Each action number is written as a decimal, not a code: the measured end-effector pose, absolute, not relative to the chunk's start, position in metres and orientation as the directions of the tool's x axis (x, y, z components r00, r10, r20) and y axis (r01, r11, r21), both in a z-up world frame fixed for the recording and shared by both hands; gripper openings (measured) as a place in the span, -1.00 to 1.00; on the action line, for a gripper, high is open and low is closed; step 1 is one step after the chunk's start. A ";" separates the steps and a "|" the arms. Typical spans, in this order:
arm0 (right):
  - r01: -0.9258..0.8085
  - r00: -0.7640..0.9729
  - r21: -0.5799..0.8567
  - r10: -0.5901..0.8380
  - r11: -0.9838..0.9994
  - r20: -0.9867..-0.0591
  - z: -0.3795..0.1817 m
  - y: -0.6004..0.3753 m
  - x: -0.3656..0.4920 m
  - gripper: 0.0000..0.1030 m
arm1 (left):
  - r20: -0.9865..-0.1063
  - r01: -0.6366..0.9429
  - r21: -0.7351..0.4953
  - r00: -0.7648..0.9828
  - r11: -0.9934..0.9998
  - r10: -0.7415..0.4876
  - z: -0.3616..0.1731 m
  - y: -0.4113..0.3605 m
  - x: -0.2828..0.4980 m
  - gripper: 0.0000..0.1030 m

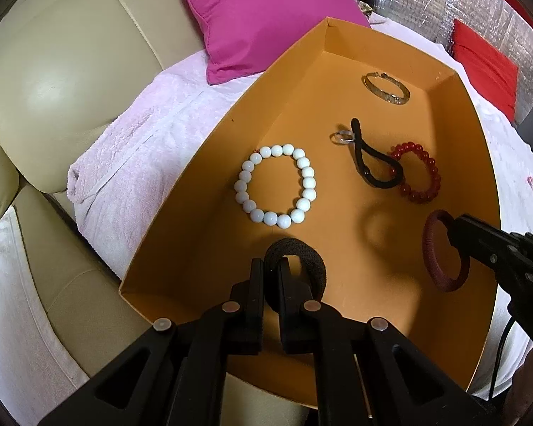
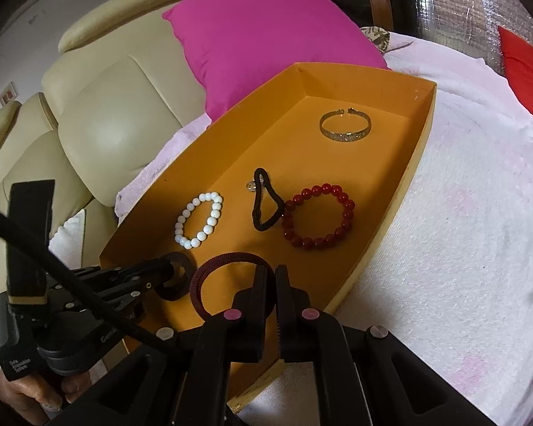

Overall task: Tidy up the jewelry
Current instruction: 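Lower both held rings into the orange box and open both tools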

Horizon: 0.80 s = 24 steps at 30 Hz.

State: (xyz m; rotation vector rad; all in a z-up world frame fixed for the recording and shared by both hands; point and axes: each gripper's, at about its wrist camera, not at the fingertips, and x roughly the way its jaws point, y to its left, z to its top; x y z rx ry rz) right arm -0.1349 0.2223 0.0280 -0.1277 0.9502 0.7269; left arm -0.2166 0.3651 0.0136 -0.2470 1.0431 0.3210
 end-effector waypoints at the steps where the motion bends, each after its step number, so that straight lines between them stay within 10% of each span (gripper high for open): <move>1: -0.615 0.365 0.205 0.505 0.762 -0.782 0.028 0.223 -0.135 -0.90 | -0.876 -0.366 -0.040 0.460 0.930 0.144 0.013 0.364 -0.216 -0.87; 9: -0.563 0.308 0.281 0.513 0.777 -0.801 0.026 0.220 -0.126 -0.90 | -0.889 -0.305 0.061 0.416 0.950 0.190 0.009 0.350 -0.215 -0.83; 14: -0.558 0.279 0.315 0.530 0.768 -0.801 0.028 0.217 -0.127 -0.88 | -0.889 -0.275 0.092 0.411 0.957 0.204 0.012 0.340 -0.212 -0.40; 17: -0.543 0.256 0.353 0.550 0.762 -0.795 0.034 0.213 -0.127 -0.84 | -0.873 -0.267 0.098 0.440 0.959 0.211 0.022 0.334 -0.214 0.23; 24: -0.492 0.200 0.471 0.622 0.732 -0.757 0.037 0.192 -0.122 -0.81 | -0.831 -0.249 0.105 0.509 0.963 0.222 0.045 0.331 -0.215 0.29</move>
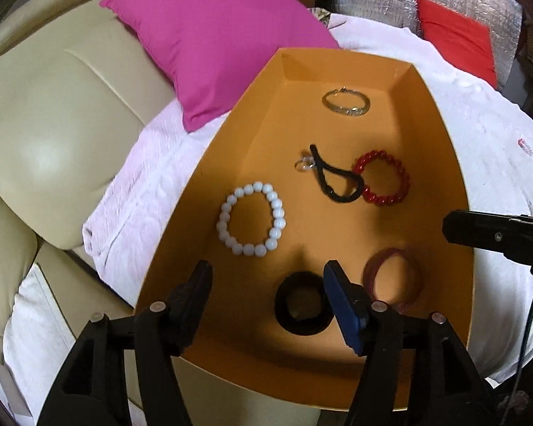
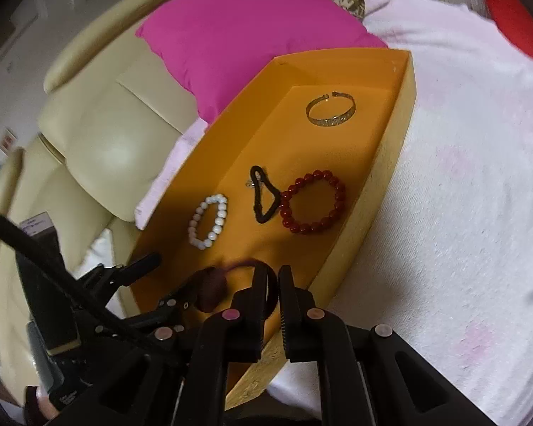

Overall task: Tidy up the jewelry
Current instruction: 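Lower both held rings into the orange box and open both tools, then move both open tools away from the box toward the two bead bracelets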

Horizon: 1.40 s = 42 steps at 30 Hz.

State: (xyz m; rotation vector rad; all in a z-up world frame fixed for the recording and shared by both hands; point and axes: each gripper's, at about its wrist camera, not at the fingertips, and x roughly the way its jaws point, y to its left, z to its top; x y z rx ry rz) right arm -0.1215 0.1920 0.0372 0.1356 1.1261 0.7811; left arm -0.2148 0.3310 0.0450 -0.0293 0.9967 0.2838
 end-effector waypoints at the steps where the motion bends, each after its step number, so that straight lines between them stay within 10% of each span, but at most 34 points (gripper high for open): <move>1: -0.490 0.195 0.487 0.636 0.723 -0.747 0.037 0.190 -0.121 -0.81 | -0.831 -0.243 0.111 0.509 0.964 0.224 0.045 0.331 -0.215 0.30; 42: -0.281 0.465 0.557 0.618 0.782 -0.634 0.067 -0.050 -0.116 -0.55 | -0.738 -0.245 0.291 0.558 0.925 0.380 0.114 0.201 -0.207 0.35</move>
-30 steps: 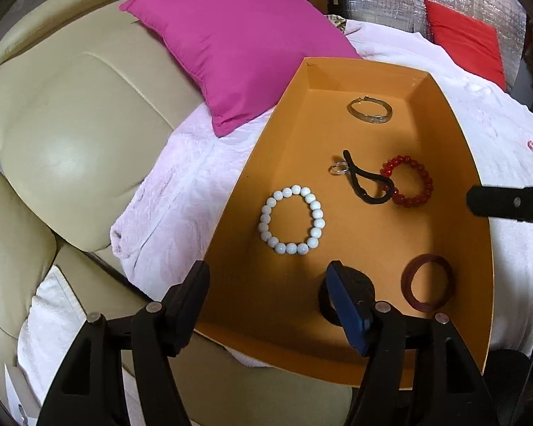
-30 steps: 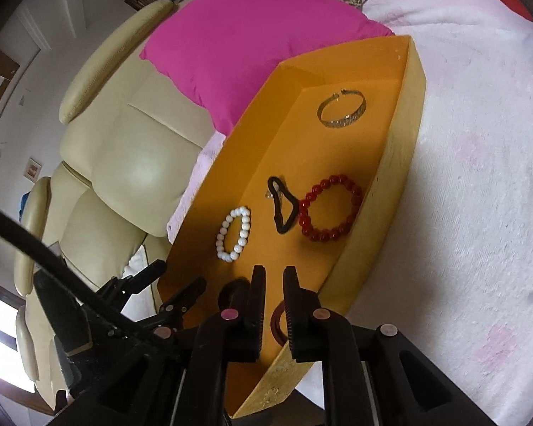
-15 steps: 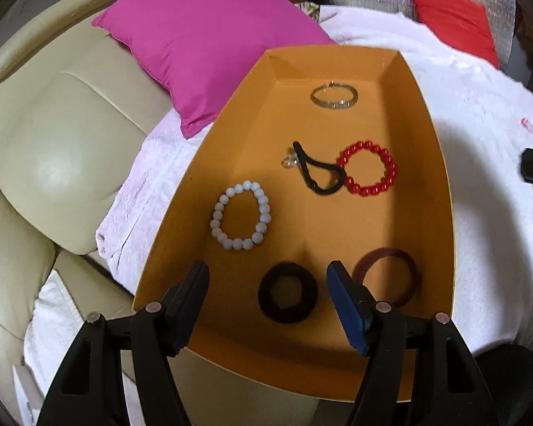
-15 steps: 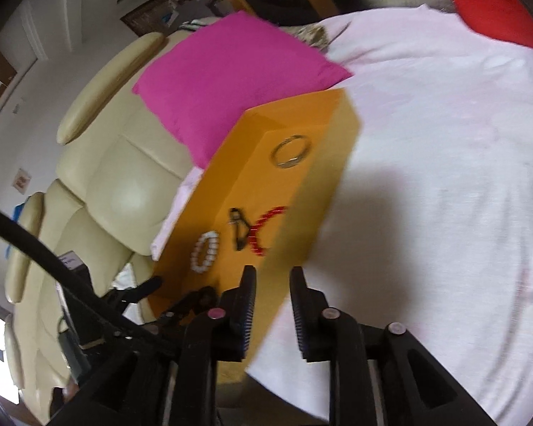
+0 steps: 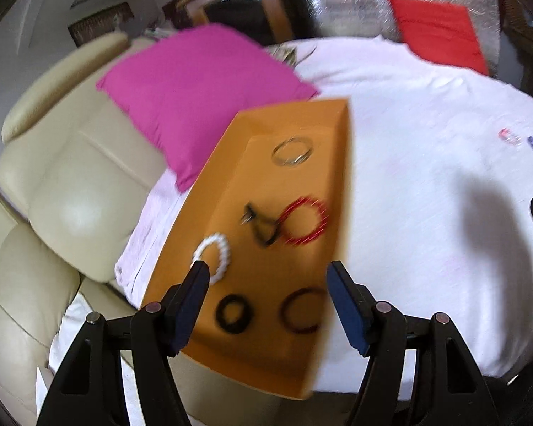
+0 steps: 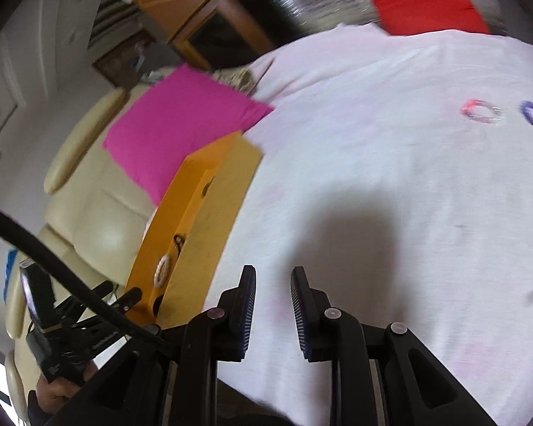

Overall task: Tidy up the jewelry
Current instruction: 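Move both open tools away from the box toward the two bead bracelets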

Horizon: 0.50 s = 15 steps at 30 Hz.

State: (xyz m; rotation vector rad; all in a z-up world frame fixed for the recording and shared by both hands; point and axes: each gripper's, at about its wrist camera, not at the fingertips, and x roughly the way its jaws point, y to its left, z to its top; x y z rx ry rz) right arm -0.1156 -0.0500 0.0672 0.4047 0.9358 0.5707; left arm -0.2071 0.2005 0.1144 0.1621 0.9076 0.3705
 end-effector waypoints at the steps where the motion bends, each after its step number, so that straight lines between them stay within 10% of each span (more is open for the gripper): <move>1: -0.270 0.479 0.563 0.616 0.781 -0.625 0.068 -0.061 -0.118 -0.55 | -0.730 -0.238 0.290 0.571 0.927 0.375 0.118 0.192 -0.207 0.35; 15: -0.145 0.606 0.581 0.536 0.801 -0.588 0.065 -0.160 -0.137 -0.50 | -0.655 -0.133 0.298 0.692 0.945 0.303 0.147 0.100 -0.202 0.35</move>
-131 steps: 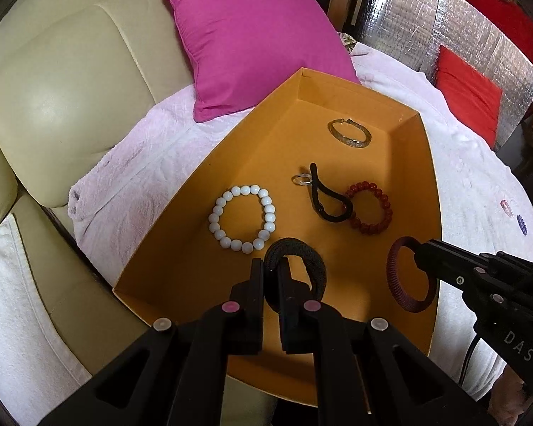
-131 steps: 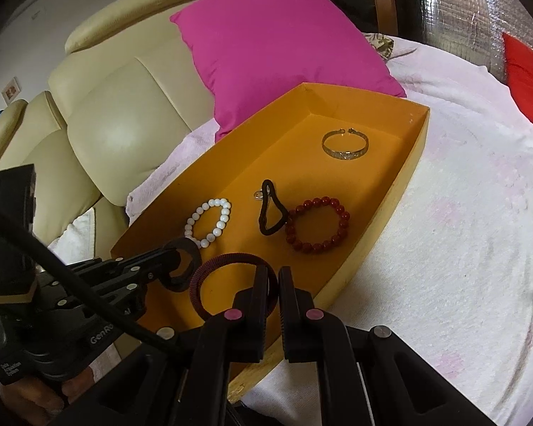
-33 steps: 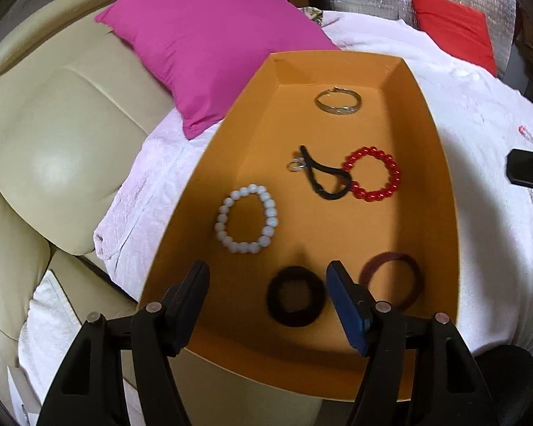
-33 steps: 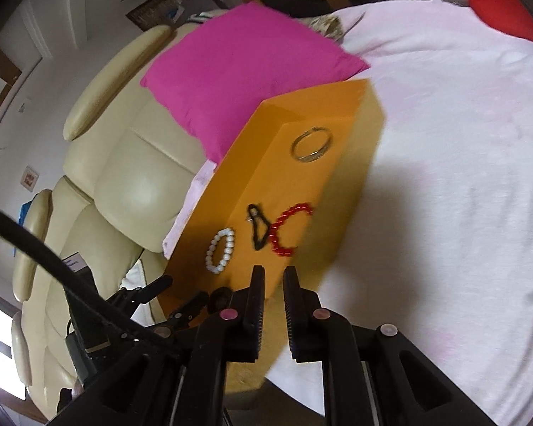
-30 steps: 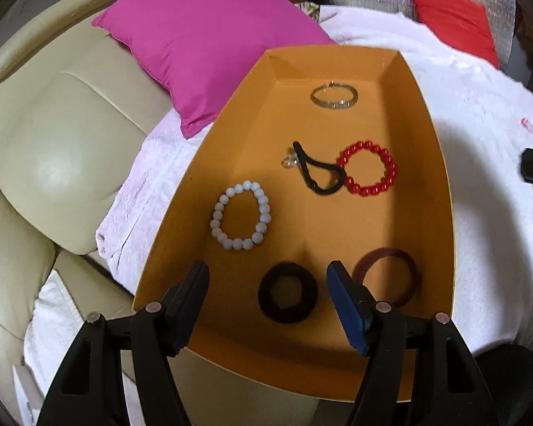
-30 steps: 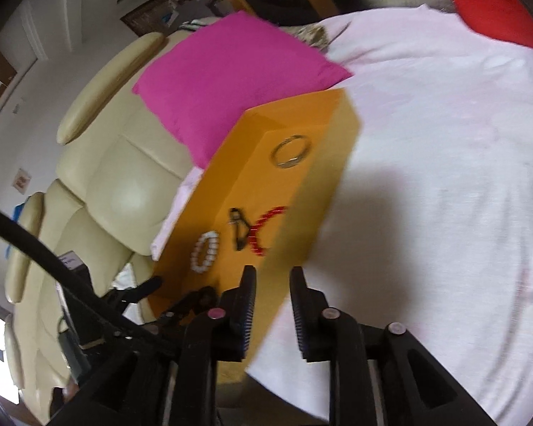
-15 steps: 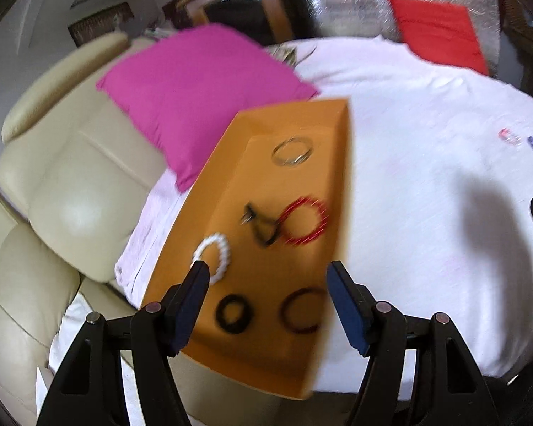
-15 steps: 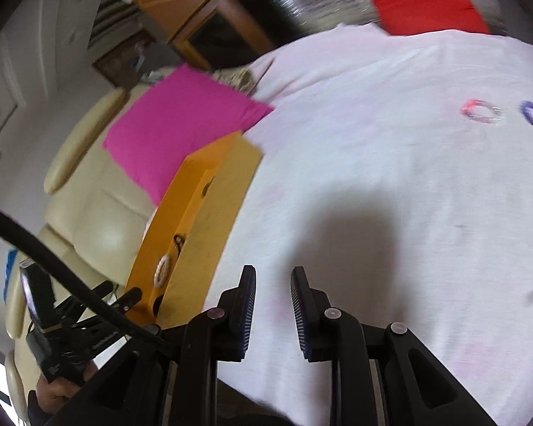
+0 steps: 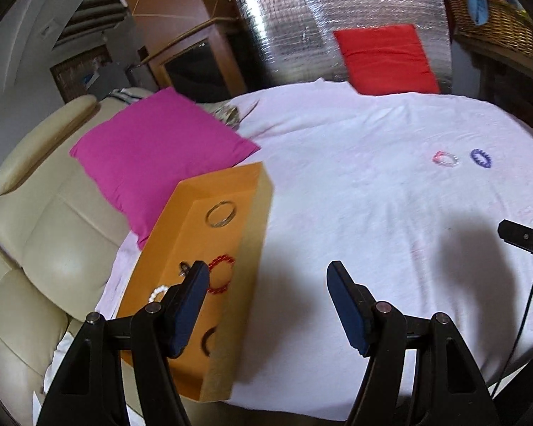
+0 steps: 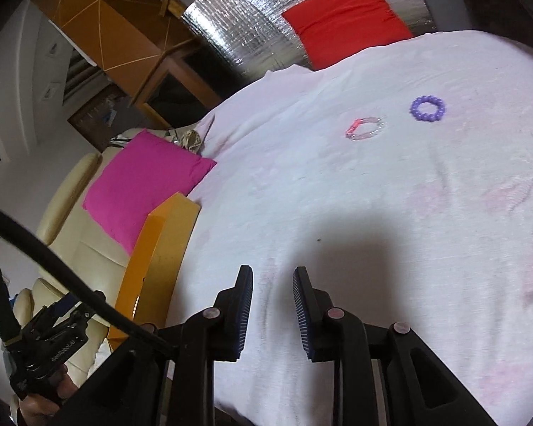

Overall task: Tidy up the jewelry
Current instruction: 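Move both open tools away from the box toward the two bead bracelets, then grasp the pink-and-clear bead bracelet with the left tool while the right grasps the purple bead bracelet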

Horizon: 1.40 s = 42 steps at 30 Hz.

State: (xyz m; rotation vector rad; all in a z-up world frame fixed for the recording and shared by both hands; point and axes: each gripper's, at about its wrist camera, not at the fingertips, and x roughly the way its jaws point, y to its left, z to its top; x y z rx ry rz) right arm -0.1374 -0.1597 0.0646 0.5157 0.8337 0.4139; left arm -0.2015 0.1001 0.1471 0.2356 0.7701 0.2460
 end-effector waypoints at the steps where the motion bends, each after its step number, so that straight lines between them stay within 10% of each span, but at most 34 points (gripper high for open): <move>1: -0.141 0.613 0.576 0.528 0.805 -0.588 0.065 -0.163 -0.138 -0.50 | -0.652 -0.126 0.298 0.697 0.946 0.299 0.148 0.096 -0.201 0.35; 42: 0.089 0.734 0.653 0.394 0.752 -0.554 0.063 -0.288 -0.059 -0.50 | -0.638 0.056 0.299 0.754 0.953 0.156 0.146 -0.029 -0.121 0.35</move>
